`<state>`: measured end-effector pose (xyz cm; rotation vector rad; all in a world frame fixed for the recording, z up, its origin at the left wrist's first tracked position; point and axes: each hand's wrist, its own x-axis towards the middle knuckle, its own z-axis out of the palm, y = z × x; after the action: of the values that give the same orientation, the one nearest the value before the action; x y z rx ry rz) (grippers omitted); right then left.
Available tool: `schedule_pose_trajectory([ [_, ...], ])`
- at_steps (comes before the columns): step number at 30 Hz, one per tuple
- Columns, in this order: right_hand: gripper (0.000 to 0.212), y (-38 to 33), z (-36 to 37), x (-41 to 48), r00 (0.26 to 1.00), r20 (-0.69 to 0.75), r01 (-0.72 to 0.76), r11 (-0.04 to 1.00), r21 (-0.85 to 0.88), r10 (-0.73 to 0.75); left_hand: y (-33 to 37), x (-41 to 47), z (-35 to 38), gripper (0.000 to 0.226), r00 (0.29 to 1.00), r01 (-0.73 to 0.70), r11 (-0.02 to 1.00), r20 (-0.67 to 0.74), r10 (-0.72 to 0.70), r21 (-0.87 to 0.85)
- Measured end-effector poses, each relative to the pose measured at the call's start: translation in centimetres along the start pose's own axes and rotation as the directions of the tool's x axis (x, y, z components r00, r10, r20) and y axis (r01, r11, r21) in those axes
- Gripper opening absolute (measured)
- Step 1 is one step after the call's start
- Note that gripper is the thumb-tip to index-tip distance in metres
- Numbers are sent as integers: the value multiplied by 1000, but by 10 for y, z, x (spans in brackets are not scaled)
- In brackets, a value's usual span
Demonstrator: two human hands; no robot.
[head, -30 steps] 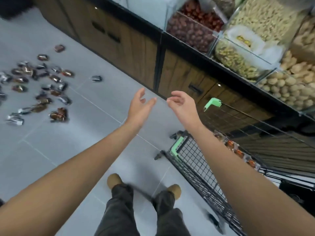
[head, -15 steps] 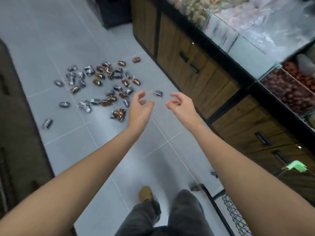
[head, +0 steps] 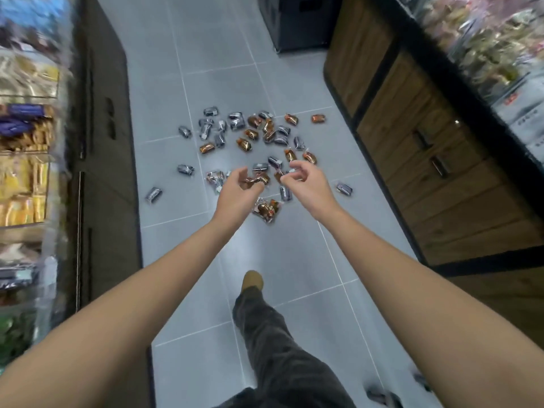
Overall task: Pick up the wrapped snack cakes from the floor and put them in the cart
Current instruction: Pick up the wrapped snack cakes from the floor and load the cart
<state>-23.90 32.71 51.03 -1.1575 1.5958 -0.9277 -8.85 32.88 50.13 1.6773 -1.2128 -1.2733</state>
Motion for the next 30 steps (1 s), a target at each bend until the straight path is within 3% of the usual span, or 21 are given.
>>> schedule_pose_trajectory([
  [8,31,-13,55,118,995,7,-104,995,9,104,1,127,-34,56,993,90,991,66,-97,103],
  [17,30,10,67,197,966,-95,-238,971,28,240,-6,220,-27,52,969,97,976,203,-137,196],
  [24,30,67,74,254,881,-220,-408,908,99,420,-49,306,7,55,890,155,931,363,-277,331],
  [30,29,146,110,309,804,-269,-511,847,144,531,-126,389,50,50,813,222,888,426,-397,403],
])
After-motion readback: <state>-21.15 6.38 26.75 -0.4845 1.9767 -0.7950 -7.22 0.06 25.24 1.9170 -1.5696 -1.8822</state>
